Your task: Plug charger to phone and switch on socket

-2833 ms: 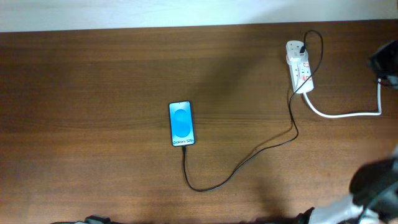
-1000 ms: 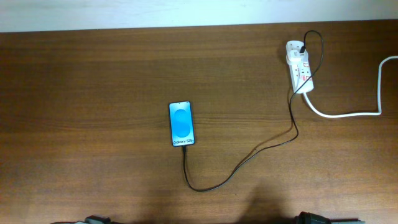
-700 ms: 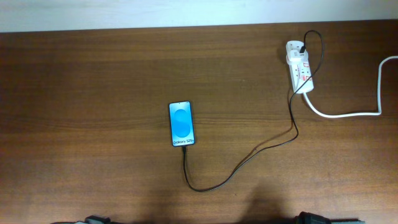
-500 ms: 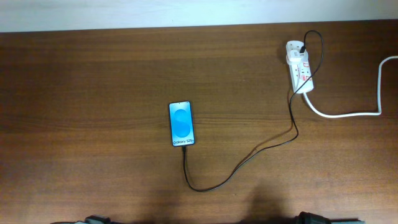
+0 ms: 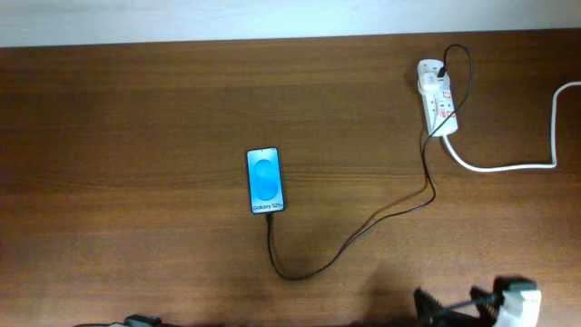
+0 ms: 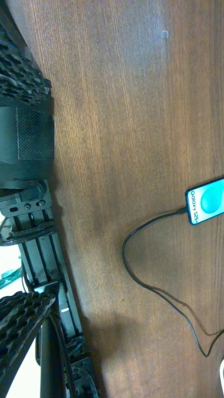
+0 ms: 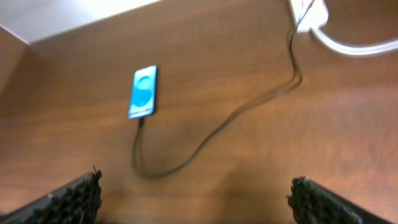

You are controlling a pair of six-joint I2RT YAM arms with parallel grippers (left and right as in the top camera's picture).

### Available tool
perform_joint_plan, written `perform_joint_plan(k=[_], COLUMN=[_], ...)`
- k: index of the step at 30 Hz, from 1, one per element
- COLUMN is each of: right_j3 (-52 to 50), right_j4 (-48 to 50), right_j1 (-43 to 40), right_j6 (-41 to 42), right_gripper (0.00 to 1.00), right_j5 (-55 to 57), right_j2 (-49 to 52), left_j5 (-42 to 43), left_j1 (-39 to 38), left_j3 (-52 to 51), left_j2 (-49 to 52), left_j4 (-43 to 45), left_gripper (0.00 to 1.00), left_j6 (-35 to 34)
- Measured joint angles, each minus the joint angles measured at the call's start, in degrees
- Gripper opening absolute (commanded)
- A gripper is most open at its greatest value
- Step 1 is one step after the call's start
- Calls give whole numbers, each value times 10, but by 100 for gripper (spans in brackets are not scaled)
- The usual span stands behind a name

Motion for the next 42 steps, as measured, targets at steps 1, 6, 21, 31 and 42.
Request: perform_joint_plan(k=[1,6,21,31,42], right_j3=[-20,-114,-289,-381,-490], right_j4=[22,128,366,471,663], right_j1=[0,1,80,81,83], right_j6=[-14,-75,-101,-97,-16], right_gripper=[98,98,98,98,98], right_j5=[-3,-35,-51,-50,0], right_j2=[0,-1,-154,-176,-176], left_j5=[0,0,0,0,0], left_j1=[0,0,0,0,0], left_j3=[0,0,0,0,0], left_j2=[0,0,0,0,0], left_j4=[0,0,0,0,0], left_gripper=[100,99,99,99,100], left_j6=[0,0,0,0,0])
